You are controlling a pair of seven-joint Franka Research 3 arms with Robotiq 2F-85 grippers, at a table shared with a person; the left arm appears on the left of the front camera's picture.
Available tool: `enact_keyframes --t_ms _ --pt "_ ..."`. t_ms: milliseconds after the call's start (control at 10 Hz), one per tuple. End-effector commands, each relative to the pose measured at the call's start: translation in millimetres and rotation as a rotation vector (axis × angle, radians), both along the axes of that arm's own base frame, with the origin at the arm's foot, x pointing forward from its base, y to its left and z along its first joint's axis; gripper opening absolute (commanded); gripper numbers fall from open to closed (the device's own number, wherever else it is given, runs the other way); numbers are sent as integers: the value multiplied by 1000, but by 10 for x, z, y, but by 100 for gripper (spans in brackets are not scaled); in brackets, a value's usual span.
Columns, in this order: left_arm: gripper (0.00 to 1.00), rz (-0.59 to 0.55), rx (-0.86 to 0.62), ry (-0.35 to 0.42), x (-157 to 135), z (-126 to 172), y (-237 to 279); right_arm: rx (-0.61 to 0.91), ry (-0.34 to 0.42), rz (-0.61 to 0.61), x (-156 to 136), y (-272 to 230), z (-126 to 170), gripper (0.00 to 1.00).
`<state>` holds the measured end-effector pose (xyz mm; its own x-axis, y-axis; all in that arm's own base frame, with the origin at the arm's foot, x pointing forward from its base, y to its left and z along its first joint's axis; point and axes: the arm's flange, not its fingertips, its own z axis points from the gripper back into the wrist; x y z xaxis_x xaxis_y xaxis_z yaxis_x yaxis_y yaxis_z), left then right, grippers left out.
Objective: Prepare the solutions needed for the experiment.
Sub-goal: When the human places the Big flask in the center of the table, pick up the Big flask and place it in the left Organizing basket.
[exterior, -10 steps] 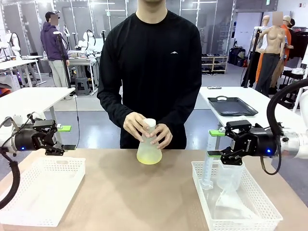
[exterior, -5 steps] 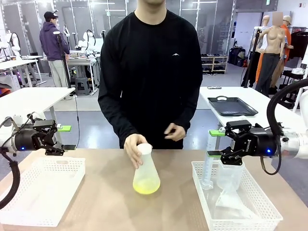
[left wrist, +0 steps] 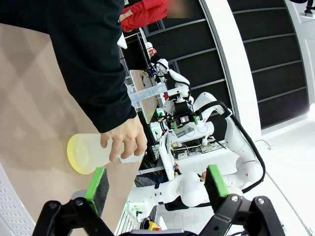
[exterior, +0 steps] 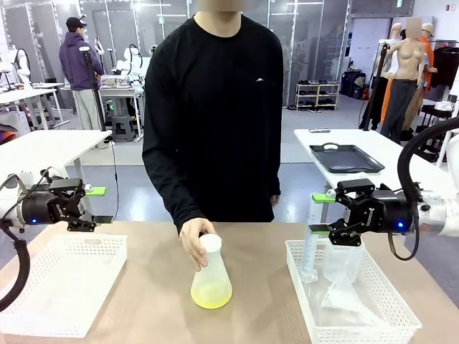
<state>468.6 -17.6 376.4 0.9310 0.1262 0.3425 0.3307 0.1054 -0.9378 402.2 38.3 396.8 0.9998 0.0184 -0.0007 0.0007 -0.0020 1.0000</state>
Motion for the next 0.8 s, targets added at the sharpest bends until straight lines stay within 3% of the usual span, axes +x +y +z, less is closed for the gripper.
enact_keyframes --t_ms 0,500,700 --pt "100 -7 5 -5 -19 22 5 1 -9 2 -9 -1 -10 73" --pt "100 0 0 0 0 0 0 1 -9 2 -9 -1 -10 73" --pt "100 -29 2 -44 32 5 -120 1 -9 2 -9 -1 -10 73"
